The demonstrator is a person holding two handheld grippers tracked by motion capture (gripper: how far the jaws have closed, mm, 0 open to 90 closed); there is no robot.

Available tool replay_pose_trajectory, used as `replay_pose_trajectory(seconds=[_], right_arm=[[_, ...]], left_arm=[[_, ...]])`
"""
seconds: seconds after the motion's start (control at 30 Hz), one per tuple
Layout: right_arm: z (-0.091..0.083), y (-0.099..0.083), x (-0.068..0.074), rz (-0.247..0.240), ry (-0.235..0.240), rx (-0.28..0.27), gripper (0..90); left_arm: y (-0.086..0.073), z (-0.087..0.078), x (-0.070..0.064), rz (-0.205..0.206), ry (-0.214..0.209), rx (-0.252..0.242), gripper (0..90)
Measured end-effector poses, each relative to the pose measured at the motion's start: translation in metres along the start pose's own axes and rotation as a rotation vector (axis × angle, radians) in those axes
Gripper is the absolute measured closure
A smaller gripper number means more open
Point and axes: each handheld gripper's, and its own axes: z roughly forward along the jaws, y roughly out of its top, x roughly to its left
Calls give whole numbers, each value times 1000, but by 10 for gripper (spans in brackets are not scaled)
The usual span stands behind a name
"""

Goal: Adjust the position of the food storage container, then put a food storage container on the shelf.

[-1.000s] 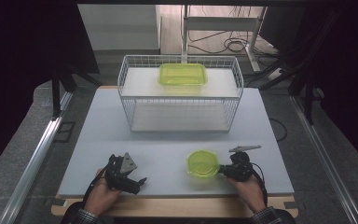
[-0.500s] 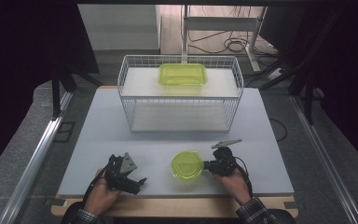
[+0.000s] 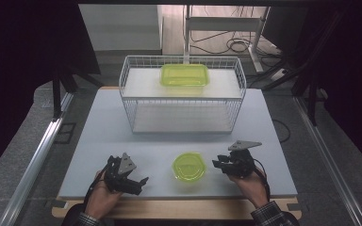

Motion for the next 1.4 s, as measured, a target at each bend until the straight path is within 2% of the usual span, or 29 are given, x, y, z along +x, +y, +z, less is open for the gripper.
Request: replay_pose_trajectory(seconds=[0.07, 0.1, 0.13, 0.27, 0.43, 0.63, 0.7, 0.93, 1.0, 1.03, 1.13, 1.27, 1.33, 1.4], right_arm=[[-3, -1, -1, 0, -9, -12, 502], [-4, -2, -2, 5, 0, -20, 422], [-4, -2, -2, 5, 0, -20, 422], [-3, -5, -2, 6, 4, -12, 313], [-3, -8, -2, 14, 16, -28, 161], [-2, -8, -4, 40, 35, -46, 54], [-1, -7, -4, 42, 45, -50, 47], [3, -3, 0, 63, 94, -21, 50], [4, 0, 1, 76, 119, -13, 48], [5, 2, 2, 88, 152, -14, 47], [7, 6, 4, 87, 154, -11, 55], [10, 13, 6, 99, 151, -5, 150], [14, 18, 5, 134, 185, -15, 220], [15, 19, 4, 147, 194, -13, 236]], left_arm=[[-2, -1, 0, 3, 5, -2, 12], [-3, -2, 0, 8, 7, 0, 9], [-4, -2, -1, 10, 9, 3, 9], [-7, -2, -1, 20, 17, 14, 0], [-8, -2, -2, 33, 26, 18, 0], [-8, 0, -3, 50, 28, 28, 0], [-8, 0, -3, 63, 32, 33, 0], [-8, 2, -5, 64, 28, 41, 0], [-8, 2, -5, 65, 25, 41, 0], [-8, 2, -4, 65, 24, 42, 0], [-8, 2, -3, 70, 23, 45, 0], [-8, 3, -3, 69, 21, 44, 0], [-8, 4, -3, 73, 19, 45, 0], [-8, 3, -4, 76, 18, 46, 0]])
